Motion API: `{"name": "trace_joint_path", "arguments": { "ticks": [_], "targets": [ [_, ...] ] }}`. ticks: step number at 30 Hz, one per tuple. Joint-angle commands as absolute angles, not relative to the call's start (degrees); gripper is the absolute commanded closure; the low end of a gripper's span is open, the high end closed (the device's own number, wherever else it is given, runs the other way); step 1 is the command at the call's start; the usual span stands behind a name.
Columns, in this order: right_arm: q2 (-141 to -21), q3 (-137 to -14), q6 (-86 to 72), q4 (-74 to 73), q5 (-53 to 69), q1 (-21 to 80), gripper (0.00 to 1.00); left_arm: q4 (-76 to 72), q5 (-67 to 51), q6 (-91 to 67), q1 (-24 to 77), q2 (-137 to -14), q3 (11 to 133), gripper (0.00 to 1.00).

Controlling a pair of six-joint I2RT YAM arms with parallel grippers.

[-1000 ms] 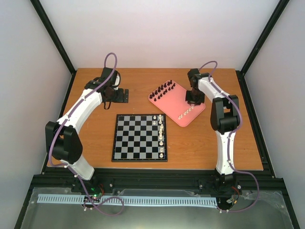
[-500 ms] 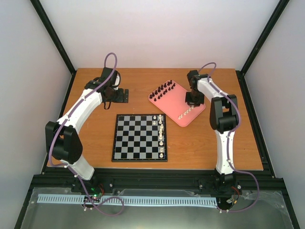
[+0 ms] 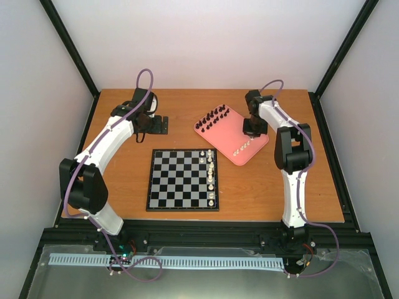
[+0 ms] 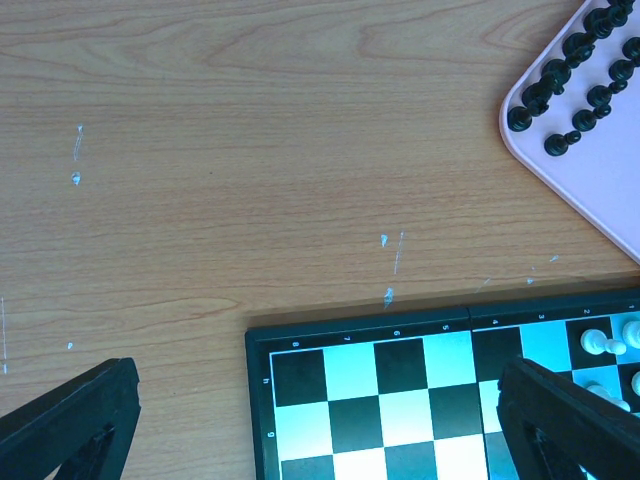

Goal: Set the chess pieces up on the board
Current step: Pick up the chess piece from the storage box, then place the chess piece on the chessboard.

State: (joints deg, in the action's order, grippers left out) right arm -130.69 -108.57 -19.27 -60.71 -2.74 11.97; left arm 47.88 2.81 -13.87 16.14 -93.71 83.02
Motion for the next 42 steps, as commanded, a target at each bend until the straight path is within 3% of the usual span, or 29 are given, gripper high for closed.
{"name": "trace_joint_path", "arguments": {
  "ticks": [1, 7, 16, 23, 30, 42],
  "targets": [
    [-128.9, -112.0, -17.8, -61.1, -2.9, 11.5, 0.97, 48.1, 3.4, -14.5, 16.1, -93.4, 84.3, 0.0],
    [-124.5, -116.3, -15.1, -63.9, -1.2, 13.4, 0.97, 48.2, 3.1, -15.0, 16.2, -93.4, 85.1, 0.0],
    [-116.6, -115.5, -14.8, -70.8, 1.4, 31.4, 0.97, 49.0, 3.8, -14.8, 16.2, -93.5, 86.2, 0.0],
    [-111.4, -106.3, -20.1, -70.4, 1.2, 43.4, 0.97, 48.6, 3.9, -14.4, 16.1, -93.5, 86.3, 0.0],
    [-109.8, -96.3, -22.1, -63.5, 2.9, 47.3, 0.97, 47.9, 3.4, -15.1, 16.2, -93.7, 85.6, 0.0],
    [-117.3, -98.4, -21.5, -59.9, 1.0, 48.2, 0.97, 47.5, 3.1, -15.5, 16.2, -93.0, 84.0, 0.0]
  ]
}}
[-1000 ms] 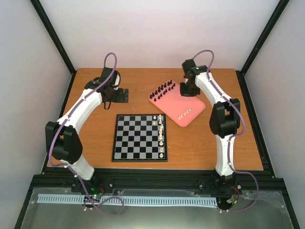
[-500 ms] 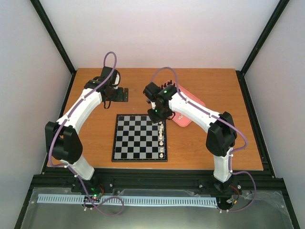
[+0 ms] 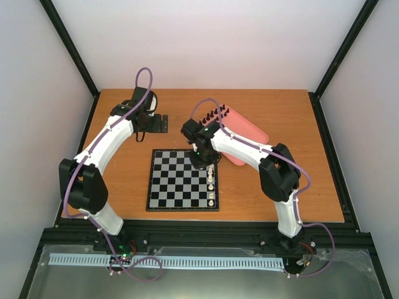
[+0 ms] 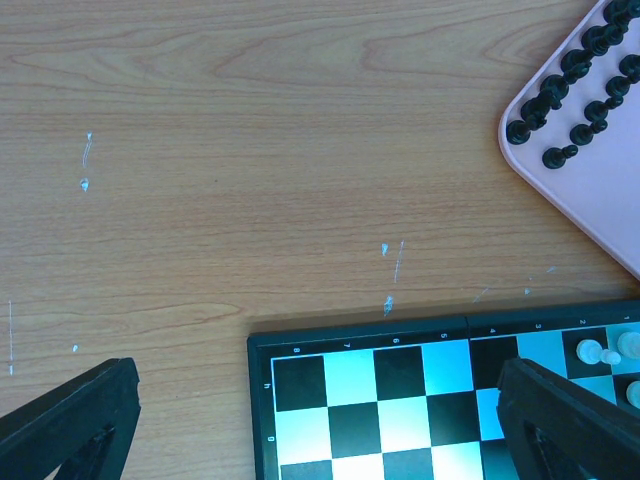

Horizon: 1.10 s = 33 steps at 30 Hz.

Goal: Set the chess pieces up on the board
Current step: Place the chess piece on the chessboard.

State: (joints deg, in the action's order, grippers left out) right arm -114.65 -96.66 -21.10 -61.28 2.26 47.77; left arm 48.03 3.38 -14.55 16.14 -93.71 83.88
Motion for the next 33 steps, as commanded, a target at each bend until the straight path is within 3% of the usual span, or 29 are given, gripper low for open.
{"name": "trace_joint_path", "arguments": {
  "ticks": [1, 10, 33],
  "targets": [
    [-117.7, -98.2, -21.5, -59.6, 0.9, 48.2, 0.97, 47.4, 3.2, -15.4, 16.2, -93.0, 83.9, 0.0],
    [-122.0, -101.7, -21.5, -62.1, -3.5, 48.0, 0.97, 47.1, 3.0, -15.7, 16.1, -92.7, 83.2, 0.0],
    [-125.0, -102.1, -20.0, -60.5, -0.6, 45.4, 0.97, 46.8, 3.4, -15.4, 16.1, -93.3, 82.6, 0.0]
  ]
}}
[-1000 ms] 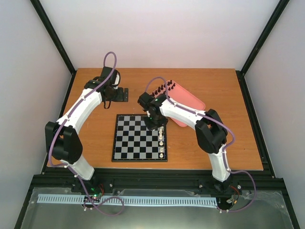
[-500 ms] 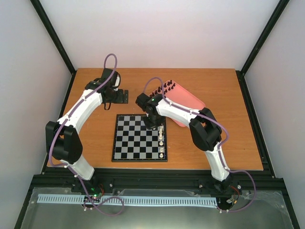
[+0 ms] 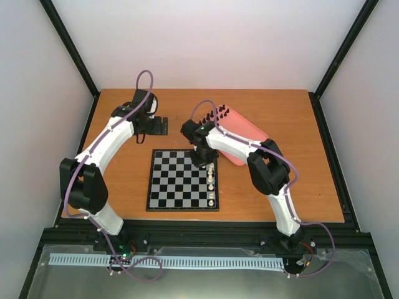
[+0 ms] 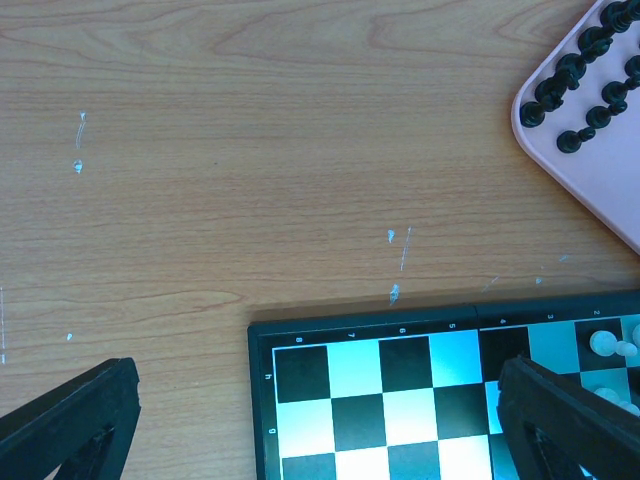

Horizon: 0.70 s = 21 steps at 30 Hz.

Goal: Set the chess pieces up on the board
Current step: Place the chess piece on the chessboard.

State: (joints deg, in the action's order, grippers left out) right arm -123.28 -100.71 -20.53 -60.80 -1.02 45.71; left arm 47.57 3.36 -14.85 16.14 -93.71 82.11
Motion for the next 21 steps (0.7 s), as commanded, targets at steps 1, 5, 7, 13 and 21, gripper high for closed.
{"name": "trace_joint_path", "arguments": {
  "ticks": [1, 5, 7, 13, 21],
  "targets": [
    [-125.1, -102.1, -20.0, -60.5, -0.3, 45.4, 0.97, 46.8, 3.4, -15.4, 16.1, -93.3, 82.6, 0.0],
    [-125.2, -102.3, -19.9, -60.6, -0.4, 45.5, 0.97, 46.7, 3.4, -15.4, 16.2, -93.3, 82.7, 0.0],
    [-125.4, -102.4, -19.9, -60.7, -1.0, 45.4, 0.97, 46.7, 3.4, -15.4, 16.1, -93.3, 82.7, 0.0],
    [-126.0, -102.5, -19.8, -60.7, -0.7, 45.4, 0.96, 46.7, 3.5, -15.3, 16.2, -93.3, 82.5, 0.0],
    [-124.4, -102.3, -18.9, -60.3, -0.3, 45.4, 0.72, 46.7, 3.5, -15.5, 16.1, -93.4, 82.5, 0.0]
  ]
}}
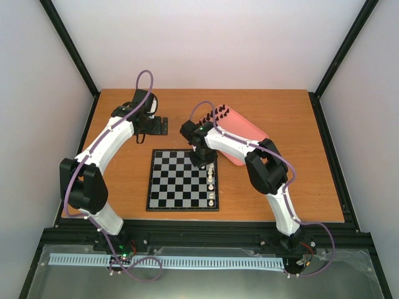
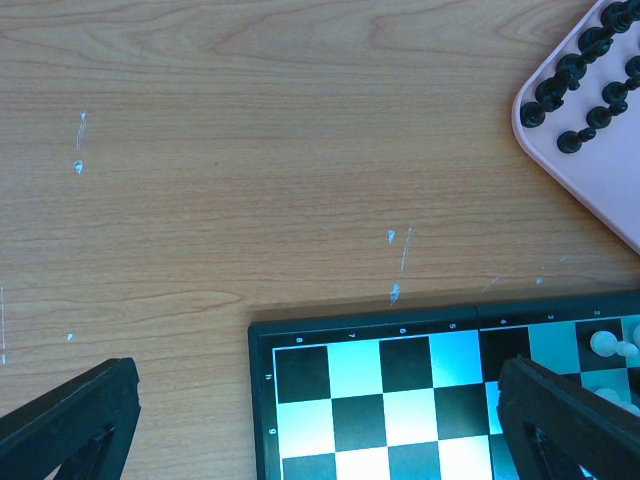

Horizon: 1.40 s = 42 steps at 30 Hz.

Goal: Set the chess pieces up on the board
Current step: Place the chess piece on the chessboard, then pick up the chess piece from the storage box.

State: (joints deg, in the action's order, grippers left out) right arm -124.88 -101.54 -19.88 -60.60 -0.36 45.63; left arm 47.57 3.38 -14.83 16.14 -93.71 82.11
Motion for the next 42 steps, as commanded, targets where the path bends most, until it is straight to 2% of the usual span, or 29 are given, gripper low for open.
{"name": "trace_joint_path", "arguments": {
  "ticks": [1, 10, 13, 17, 23, 29, 35, 42],
  "targets": [
    [-124.0, -102.4, -18.6, -60.3, -0.2, 45.4, 0.7, 46.7, 3.6, -15.5, 16.1, -93.5, 82.5, 0.0],
    [-121.2, -109.2, -16.9, -65.2, 2.3, 45.6, 0.67, 46.7, 3.3, -15.7, 16.2, -93.9, 82.8, 0.0],
    [-119.1, -114.2, -16.4, -69.2, 2.2, 45.6, 0.62, 46.8, 3.3, -15.7, 16.2, -94.1, 82.9, 0.0],
    [-116.5, -117.9, -16.9, -72.8, -3.6, 43.4, 0.54, 46.9, 3.2, -15.7, 16.2, -94.5, 83.3, 0.0],
    [-113.5, -107.8, -19.5, -68.5, -8.2, 30.1, 0.51, 47.0, 2.5, -15.5, 16.2, -95.1, 84.4, 0.0],
    [-118.4, -104.4, -20.4, -62.5, -4.1, 19.3, 0.53, 47.4, 2.1, -14.9, 16.2, -95.5, 84.5, 0.0],
    [-124.8, -106.0, -21.0, -59.9, -2.3, 16.1, 0.56, 47.7, 2.2, -14.7, 16.1, -95.5, 84.6, 0.0],
    [-126.9, -103.9, -22.2, -57.8, -0.9, 14.5, 0.57, 47.7, 2.1, -14.8, 16.2, -95.7, 84.3, 0.0]
  ]
}}
